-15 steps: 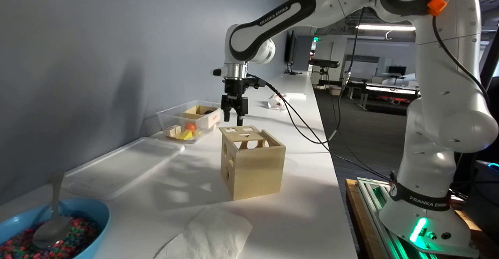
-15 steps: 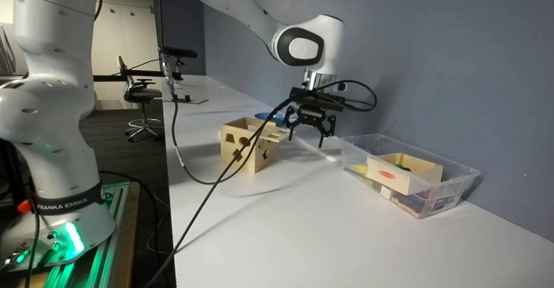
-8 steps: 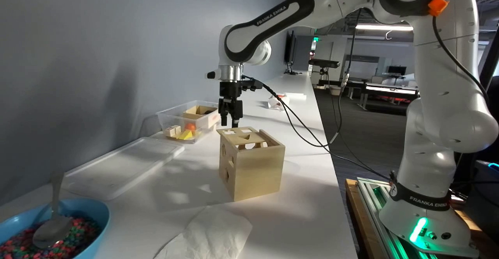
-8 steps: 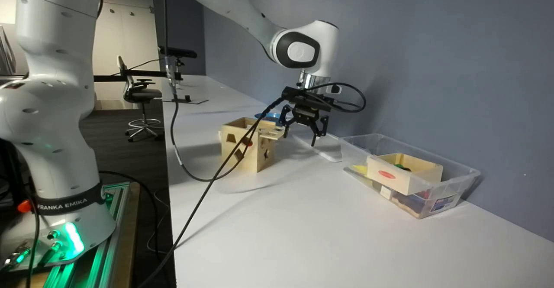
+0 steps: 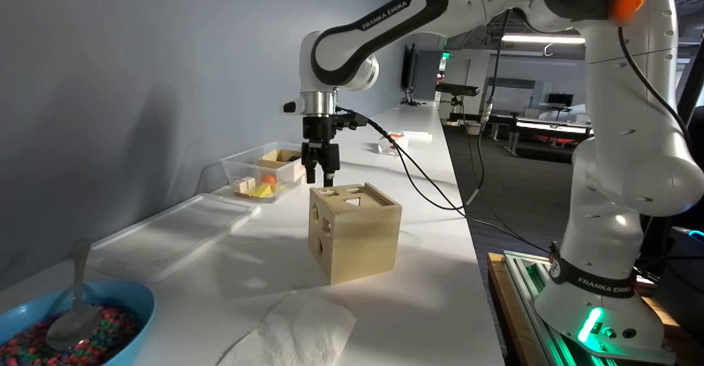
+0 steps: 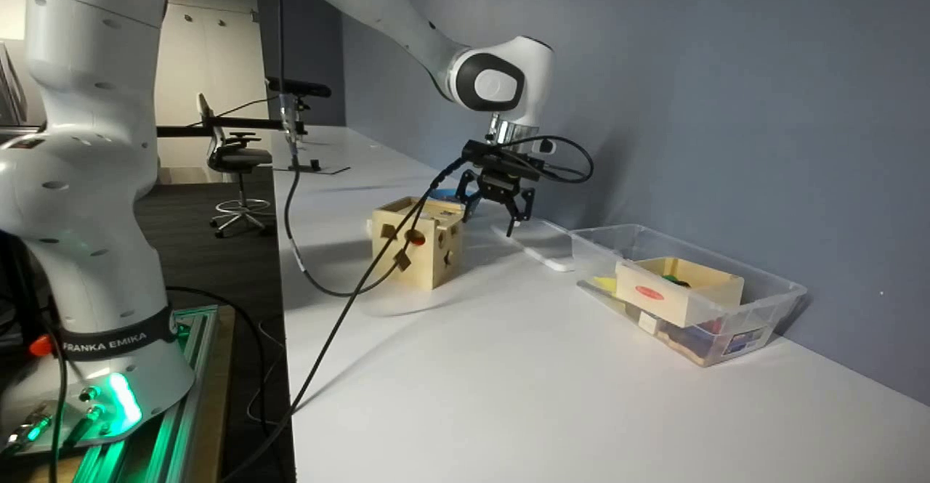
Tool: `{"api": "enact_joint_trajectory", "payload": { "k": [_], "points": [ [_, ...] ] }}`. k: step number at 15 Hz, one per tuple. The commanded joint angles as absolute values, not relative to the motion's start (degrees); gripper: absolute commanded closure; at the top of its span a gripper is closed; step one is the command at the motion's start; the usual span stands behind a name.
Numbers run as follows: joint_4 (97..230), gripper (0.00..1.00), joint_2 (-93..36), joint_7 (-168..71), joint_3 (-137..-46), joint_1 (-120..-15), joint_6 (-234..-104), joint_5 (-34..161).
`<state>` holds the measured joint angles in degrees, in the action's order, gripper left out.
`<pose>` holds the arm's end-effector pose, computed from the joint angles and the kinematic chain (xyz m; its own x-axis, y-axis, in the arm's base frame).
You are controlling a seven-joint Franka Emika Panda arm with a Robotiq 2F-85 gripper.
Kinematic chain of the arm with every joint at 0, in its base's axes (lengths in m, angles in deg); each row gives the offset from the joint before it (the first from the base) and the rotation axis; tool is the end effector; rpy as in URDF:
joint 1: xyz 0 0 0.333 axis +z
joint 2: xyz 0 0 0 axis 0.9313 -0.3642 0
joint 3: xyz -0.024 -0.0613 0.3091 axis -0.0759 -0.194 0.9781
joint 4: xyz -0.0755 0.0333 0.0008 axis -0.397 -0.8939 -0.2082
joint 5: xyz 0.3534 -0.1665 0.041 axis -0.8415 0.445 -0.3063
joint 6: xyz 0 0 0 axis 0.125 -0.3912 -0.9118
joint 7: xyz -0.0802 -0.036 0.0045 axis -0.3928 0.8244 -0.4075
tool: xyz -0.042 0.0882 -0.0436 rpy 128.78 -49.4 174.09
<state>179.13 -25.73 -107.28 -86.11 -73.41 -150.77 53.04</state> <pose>0.6022 -0.0289 0.3749 0.6825 0.7299 0.0373 0.7259 -0.6711 -0.1505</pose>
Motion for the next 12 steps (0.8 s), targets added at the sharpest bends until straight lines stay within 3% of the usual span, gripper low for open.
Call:
{"api": "enact_joint_trajectory", "payload": {
  "k": [1, 12],
  "points": [
    [182.0, 0.00, -22.9, -106.6, -85.0, -72.2, -150.0, 53.5],
    [190.0, 0.00, -12.7, -89.7, -90.8, -73.5, -152.6, 62.8]
  ]
}}
